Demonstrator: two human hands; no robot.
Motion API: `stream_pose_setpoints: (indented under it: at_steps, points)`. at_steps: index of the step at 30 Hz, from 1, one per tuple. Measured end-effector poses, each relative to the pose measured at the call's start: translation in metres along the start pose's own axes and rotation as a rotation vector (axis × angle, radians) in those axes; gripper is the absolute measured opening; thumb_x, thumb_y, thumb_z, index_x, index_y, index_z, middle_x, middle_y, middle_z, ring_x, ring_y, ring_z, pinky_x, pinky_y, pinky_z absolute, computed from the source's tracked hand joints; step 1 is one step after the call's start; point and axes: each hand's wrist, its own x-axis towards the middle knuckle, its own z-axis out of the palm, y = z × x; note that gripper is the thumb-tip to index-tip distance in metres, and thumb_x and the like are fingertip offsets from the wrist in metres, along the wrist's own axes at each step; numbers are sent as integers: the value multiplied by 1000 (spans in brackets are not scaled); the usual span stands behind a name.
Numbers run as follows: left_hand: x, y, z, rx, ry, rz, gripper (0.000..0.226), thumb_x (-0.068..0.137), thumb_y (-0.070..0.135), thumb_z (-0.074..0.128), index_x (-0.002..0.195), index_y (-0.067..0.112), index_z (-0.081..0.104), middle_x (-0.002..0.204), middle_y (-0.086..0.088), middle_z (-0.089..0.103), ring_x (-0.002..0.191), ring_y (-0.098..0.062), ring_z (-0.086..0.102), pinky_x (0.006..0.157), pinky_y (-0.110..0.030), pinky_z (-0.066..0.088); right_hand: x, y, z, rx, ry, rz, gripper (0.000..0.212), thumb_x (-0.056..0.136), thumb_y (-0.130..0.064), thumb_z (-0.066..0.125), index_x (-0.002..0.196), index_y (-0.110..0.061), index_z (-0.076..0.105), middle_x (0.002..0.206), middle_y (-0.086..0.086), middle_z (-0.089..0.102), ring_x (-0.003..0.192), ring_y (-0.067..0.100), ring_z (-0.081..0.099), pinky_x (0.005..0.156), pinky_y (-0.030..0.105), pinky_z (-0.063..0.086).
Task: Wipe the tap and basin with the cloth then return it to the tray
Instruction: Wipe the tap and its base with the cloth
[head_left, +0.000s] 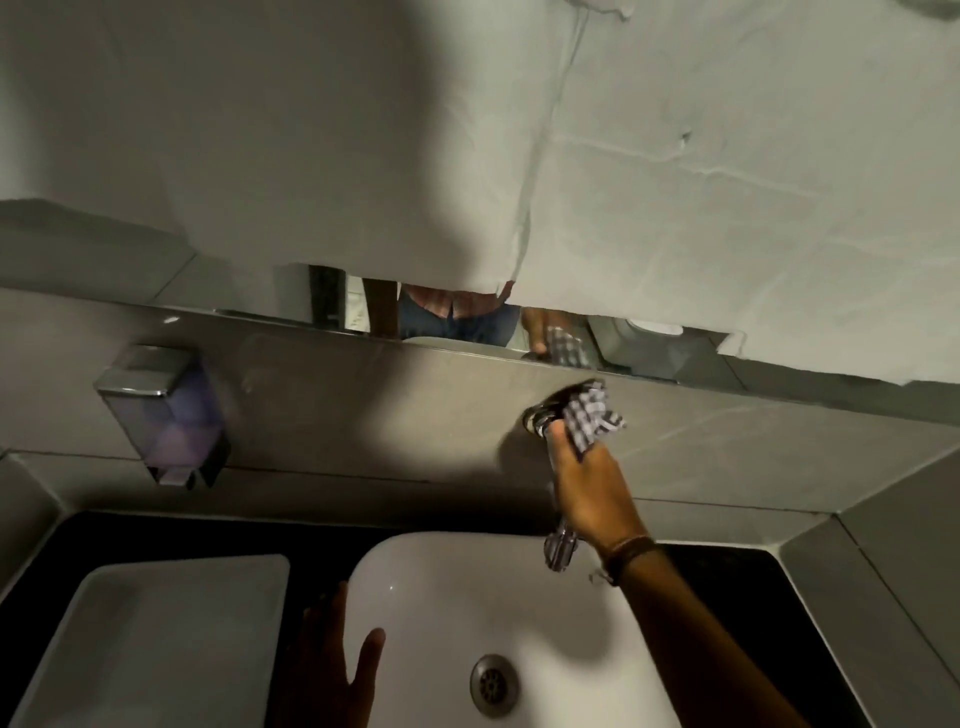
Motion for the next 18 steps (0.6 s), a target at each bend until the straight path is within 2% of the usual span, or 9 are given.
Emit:
stream_pose_setpoints:
  at_steps: [1, 2, 4, 6, 8, 10, 13, 16, 18]
  points:
    - [1, -2, 1, -1, 6, 3, 111, 65, 91, 8, 156, 28, 16, 162, -7, 33, 149, -30, 31, 121, -51, 27, -6, 3, 5, -164, -10, -113, 44, 104, -50, 49, 132, -19, 62, 123, 8, 68, 114, 30, 68, 93, 38, 54]
    - [1, -4, 2, 2, 10, 4, 108, 67, 91, 9, 156, 30, 15, 162, -7, 33, 149, -30, 31, 121, -52, 27, -10, 8, 9, -342, -34, -196, 51, 104, -45, 50, 146, -17, 51, 141, 11, 60, 128, 32, 61, 103, 41, 53]
    - [0, -6, 3, 20, 7, 1, 98, 71, 85, 14, 155, 34, 6, 163, -5, 31, 150, -28, 29, 121, -51, 27, -14, 18, 11, -681, -56, -342, 70, 104, -41, 47, 163, -11, 24, 168, 17, 29, 153, 35, 34, 123, 44, 36]
    - [-1, -9, 5, 14, 6, -3, 94, 74, 82, 15, 153, 35, 1, 164, -3, 28, 151, -27, 27, 122, -50, 25, -12, 24, 6, -906, -97, -530, 76, 101, -40, 44, 164, -6, 18, 172, 20, 16, 160, 36, 16, 130, 47, 22]
    - [-5, -9, 7, 11, 20, 7, 93, 75, 82, 14, 155, 35, 4, 165, -2, 28, 151, -26, 26, 122, -49, 25, -7, 26, -3, -1108, -194, -704, 78, 96, -40, 43, 163, -5, 22, 172, 19, 16, 161, 37, 9, 131, 49, 12]
    - [-8, -11, 7, 24, 42, 17, 91, 78, 81, 13, 156, 35, 6, 165, -1, 27, 152, -25, 26, 121, -48, 25, -2, 15, -7, -1254, -291, -826, 74, 96, -40, 45, 161, -6, 31, 170, 17, 27, 160, 36, 14, 131, 49, 9]
    - [-11, -10, 5, 26, 69, 49, 88, 82, 78, 15, 157, 34, 9, 164, -1, 29, 151, -24, 27, 121, -47, 26, 11, -12, -9, -1495, -400, -899, 62, 98, -42, 40, 150, -10, 53, 157, 16, 49, 153, 35, 31, 129, 50, 14]
    - [-14, -8, 5, 21, 62, 53, 83, 85, 75, 19, 157, 35, 5, 166, 0, 24, 153, -23, 23, 123, -46, 23, 22, -38, 7, -1874, -529, -937, 54, 98, -47, 40, 131, -16, 71, 143, 11, 64, 140, 35, 49, 119, 52, 31]
    - [-15, -8, 4, 6, 56, 56, 83, 85, 75, 20, 157, 36, 3, 167, 1, 20, 154, -22, 20, 124, -46, 22, 26, -53, 17, -2105, -697, -1046, 47, 99, -47, 44, 126, -21, 72, 138, 1, 67, 136, 29, 55, 112, 49, 42]
